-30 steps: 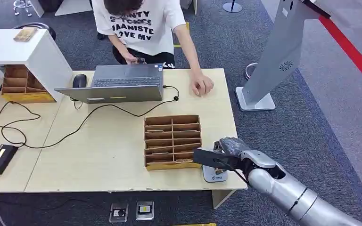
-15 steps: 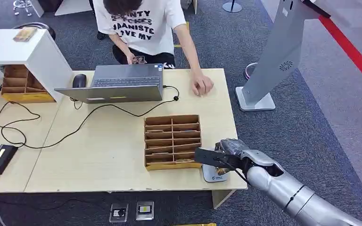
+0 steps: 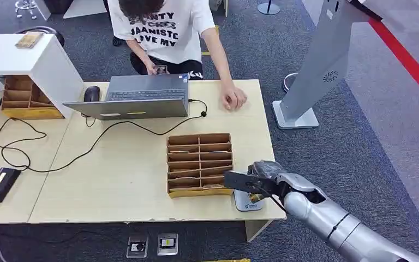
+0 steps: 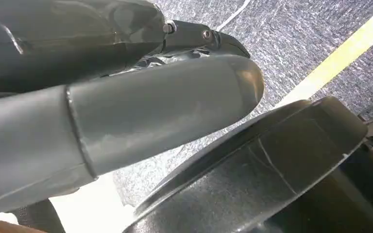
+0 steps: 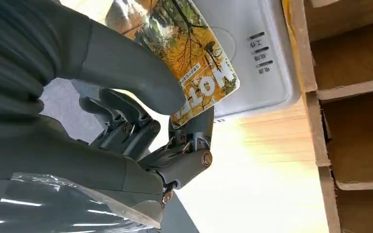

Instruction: Pass the card to the sensor for recognition and then transmit it.

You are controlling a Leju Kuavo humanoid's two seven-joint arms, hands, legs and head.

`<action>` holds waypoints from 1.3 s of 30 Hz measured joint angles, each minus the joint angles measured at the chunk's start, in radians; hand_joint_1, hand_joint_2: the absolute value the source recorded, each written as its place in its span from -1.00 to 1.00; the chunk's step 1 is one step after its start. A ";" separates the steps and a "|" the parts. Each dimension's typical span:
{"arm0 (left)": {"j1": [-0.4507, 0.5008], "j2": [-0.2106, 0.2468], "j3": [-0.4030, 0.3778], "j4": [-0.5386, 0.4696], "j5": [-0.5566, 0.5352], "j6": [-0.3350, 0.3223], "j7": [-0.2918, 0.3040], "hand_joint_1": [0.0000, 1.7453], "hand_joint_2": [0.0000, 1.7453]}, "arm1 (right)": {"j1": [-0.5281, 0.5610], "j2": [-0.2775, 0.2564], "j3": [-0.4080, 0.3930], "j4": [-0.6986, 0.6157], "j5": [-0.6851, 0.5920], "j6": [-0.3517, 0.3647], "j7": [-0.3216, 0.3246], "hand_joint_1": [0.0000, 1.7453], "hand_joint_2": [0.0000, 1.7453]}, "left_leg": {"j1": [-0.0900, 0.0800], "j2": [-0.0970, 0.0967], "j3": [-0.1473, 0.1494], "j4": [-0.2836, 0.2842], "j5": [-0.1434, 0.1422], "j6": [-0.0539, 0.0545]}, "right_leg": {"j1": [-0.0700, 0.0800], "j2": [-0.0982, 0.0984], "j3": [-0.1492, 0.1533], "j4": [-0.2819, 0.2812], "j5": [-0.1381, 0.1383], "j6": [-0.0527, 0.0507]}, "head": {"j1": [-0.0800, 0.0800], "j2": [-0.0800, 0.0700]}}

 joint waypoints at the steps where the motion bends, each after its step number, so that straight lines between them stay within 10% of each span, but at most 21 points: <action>1: 0.000 0.000 0.000 0.000 0.000 0.000 0.000 -1.00 -1.00 | 0.000 0.002 0.000 0.002 0.000 -0.001 0.000 1.00 1.00 | 0.000 0.000 0.000 0.000 0.000 0.000 | 0.000 0.000 0.000 0.000 0.000 0.000 | 0.000 0.000; 39: 0.001 -0.003 0.000 0.000 0.006 -0.002 0.002 -1.00 -1.00 | 0.004 0.047 0.000 0.066 0.006 -0.112 0.030 1.00 1.00 | 0.000 0.000 0.001 0.000 0.000 0.000 | 0.000 0.001 0.001 0.000 0.000 0.000 | 0.000 0.000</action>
